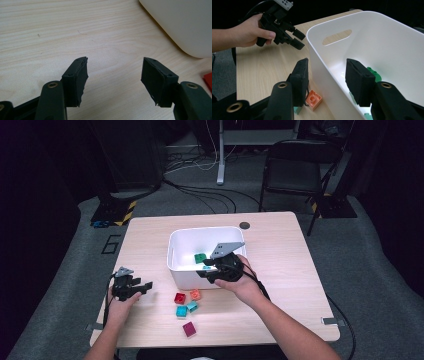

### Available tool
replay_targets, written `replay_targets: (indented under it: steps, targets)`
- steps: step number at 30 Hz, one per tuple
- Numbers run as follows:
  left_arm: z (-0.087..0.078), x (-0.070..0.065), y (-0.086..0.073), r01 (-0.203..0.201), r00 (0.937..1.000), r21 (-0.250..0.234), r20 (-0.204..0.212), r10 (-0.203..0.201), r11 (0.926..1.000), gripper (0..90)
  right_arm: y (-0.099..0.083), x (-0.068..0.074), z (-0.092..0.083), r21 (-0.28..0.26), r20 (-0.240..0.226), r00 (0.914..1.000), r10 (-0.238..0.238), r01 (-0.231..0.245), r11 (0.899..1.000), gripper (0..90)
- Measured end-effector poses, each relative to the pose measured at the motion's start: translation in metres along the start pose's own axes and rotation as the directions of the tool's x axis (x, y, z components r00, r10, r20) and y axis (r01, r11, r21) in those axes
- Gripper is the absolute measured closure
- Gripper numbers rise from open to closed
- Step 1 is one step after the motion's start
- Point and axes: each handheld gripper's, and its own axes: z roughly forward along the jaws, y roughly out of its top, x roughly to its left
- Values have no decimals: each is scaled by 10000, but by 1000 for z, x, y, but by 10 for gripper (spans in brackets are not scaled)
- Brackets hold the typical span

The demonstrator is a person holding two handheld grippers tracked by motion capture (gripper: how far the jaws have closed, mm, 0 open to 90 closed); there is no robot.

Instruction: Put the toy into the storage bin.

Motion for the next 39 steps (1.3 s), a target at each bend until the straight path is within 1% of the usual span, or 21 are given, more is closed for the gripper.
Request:
replay_targets:
  steps: [3,5,6,8,9,10,13,16,17,19,22,24,25,29,31,36,37,38,39]
  targets:
    - [0,0,0,5,10000,3,-8,-5,10000,375,-8,6,4,33,-63,10000,-24,24,10000,531]
    - [0,0,0,6,10000,-3,-15,-6,10000,376,-18,10,9,90,-220,9997,67,-65,9999,531]
    - [0,0,0,8,10000,-2,-13,-8,10000,376,-18,10,9,90,-220,9997,67,-65,9999,531]
    - [0,0,0,10,10000,-6,-22,-10,10000,376,-25,12,11,108,-340,9993,141,-137,9998,531]
    - [0,1,-1,38,10000,-25,-21,-38,10000,376,-27,13,12,117,-316,9993,218,-215,9997,531]
    - [0,1,-1,46,10000,-27,-37,-47,10000,376,-32,14,14,186,-303,9995,89,-84,9998,531]
    - [1,1,-1,74,9999,-102,-69,-75,9999,376,-43,15,17,308,-421,9989,198,-185,9994,531]
    - [1,0,-1,39,10000,-39,-77,-39,10000,376,-54,17,20,441,-381,9989,269,-252,9987,532]
    - [1,0,-1,19,10000,47,-61,-19,10000,376,-56,17,21,445,-381,9989,269,-252,9987,532]
    - [1,0,-1,33,10000,33,-73,-33,10000,376,-62,19,23,450,-403,9983,419,-400,9982,532]
    - [1,0,-1,38,10000,57,-81,-38,10000,376,-68,22,25,503,-388,9987,342,-322,9982,532]
    - [1,0,-1,32,10000,62,-86,-32,10000,376,-72,24,27,516,-485,9980,394,-369,9980,532]
    - [1,0,-1,21,10000,46,-81,-21,10000,376,-73,25,28,528,-493,9982,345,-319,9981,531]
    - [1,1,-1,24,10000,57,-79,-24,10000,376,-79,34,31,604,-547,9983,192,-159,9980,532]
    - [1,1,-2,26,10000,54,-82,-25,10000,376,-82,38,34,650,-646,9978,109,-67,9979,531]
    - [1,0,-2,30,9999,-11,-97,-30,10000,376,-88,45,40,795,-883,9960,123,-53,9968,531]
    - [1,0,-2,12,10000,48,-87,-11,10000,376,-89,46,41,846,-956,9954,81,0,9964,531]
    - [1,-1,-3,22,9999,44,-105,-21,10000,376,-90,48,42,858,-994,9949,159,-74,9963,530]
    - [0,-1,-3,18,9999,34,-114,-18,10000,376,-91,49,44,875,-1066,9942,139,-45,9962,528]
